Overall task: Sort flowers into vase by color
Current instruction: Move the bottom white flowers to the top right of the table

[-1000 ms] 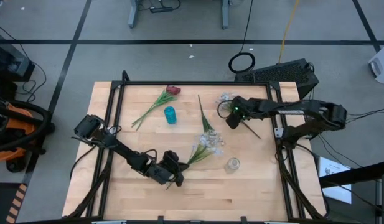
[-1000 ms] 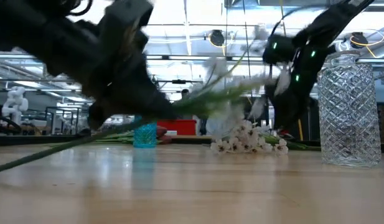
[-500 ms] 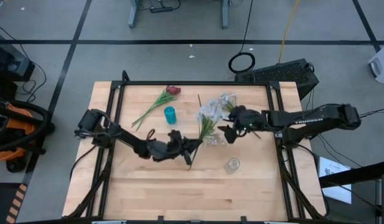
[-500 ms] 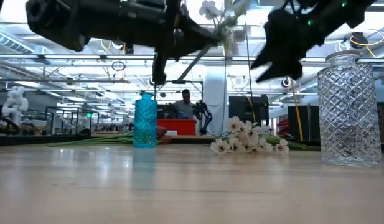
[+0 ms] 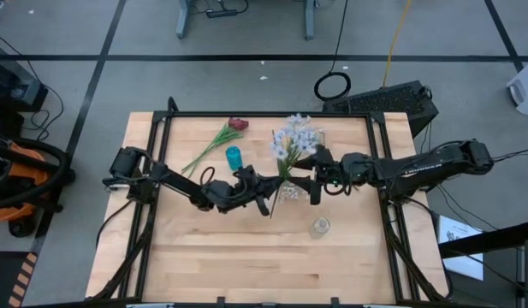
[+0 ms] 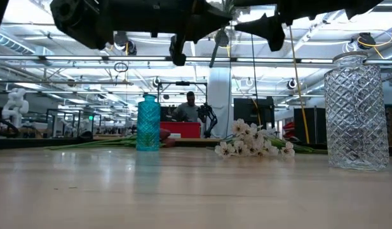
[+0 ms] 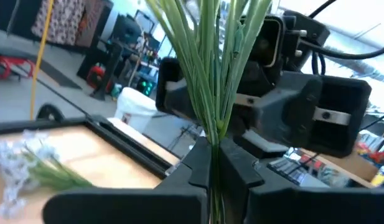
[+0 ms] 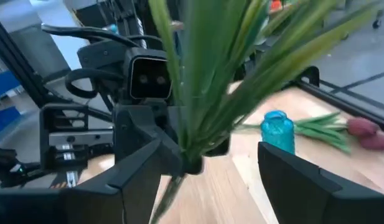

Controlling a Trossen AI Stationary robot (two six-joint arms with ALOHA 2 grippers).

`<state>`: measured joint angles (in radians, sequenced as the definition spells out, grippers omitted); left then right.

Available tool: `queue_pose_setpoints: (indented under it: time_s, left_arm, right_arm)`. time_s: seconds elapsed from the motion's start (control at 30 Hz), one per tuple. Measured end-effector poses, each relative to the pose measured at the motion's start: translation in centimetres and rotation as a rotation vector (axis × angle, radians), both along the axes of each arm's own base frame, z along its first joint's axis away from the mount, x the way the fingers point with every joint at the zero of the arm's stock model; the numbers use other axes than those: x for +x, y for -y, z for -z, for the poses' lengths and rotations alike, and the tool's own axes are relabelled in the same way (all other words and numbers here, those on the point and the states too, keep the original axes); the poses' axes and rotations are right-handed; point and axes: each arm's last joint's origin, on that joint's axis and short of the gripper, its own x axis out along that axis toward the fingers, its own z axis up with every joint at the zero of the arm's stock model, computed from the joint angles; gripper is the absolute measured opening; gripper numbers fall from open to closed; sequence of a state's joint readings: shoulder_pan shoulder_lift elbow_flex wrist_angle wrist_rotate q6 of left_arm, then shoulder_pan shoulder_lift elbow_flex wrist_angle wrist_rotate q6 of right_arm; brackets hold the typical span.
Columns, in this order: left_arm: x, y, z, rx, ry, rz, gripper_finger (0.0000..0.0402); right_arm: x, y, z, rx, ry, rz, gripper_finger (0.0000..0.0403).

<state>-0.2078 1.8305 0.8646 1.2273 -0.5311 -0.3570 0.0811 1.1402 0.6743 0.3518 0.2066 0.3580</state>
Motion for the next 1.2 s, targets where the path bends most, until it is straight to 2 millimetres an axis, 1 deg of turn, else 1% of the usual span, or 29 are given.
queue_pose_setpoints:
  time_s: [0.1, 0.2, 0.33, 0.4, 0.5, 0.73, 0.9, 1.0, 1.2]
  left_arm:
    - [0.54, -0.21, -0.81, 0.021, 0.009, -0.014, 0.0018]
    - [0.82, -0.59, -0.59, 0.028, -0.029, -0.025, 0.0018]
    - [0.87, -0.77, -0.57, 0.027, -0.032, -0.030, 0.0018]
    - [0.88, -0.75, -0.54, 0.028, -0.036, -0.029, 0.0018]
    - [0.88, -0.73, -0.55, 0.029, -0.035, -0.028, 0.0018]
    - [0.93, -0.75, -0.34, 0.033, -0.058, -0.029, 0.0021]
    - [0.96, -0.84, -0.16, 0.033, -0.078, -0.038, 0.0051]
    - [0.97, -0.85, -0.11, 0.034, -0.083, -0.041, 0.0073]
    - [0.98, -0.76, -0.01, 0.048, -0.096, -0.032, 0.0112]
  right_arm:
    - [0.44, 0.02, 0.18, -0.026, 0.012, 0.000, 0.0251]
    - [0.64, 0.02, -0.02, -0.048, 0.044, -0.001, 0.0251]
    - [0.72, 0.02, -0.31, -0.066, 0.076, 0.001, 0.0250]
    - [0.72, 0.04, -0.39, -0.067, 0.085, 0.007, 0.0241]
    - [0.72, 0.05, -0.50, -0.067, 0.095, 0.010, 0.0208]
    - [0.69, 0.38, -0.44, -0.061, 0.092, 0.079, 0.0092]
    - [0.71, 0.62, -0.44, -0.056, 0.093, 0.085, 0.0030]
    - [0.70, 0.67, -0.51, -0.058, 0.099, 0.090, 0.0008]
    - [0.60, 0.69, -0.51, -0.069, 0.089, 0.091, 0.0008]
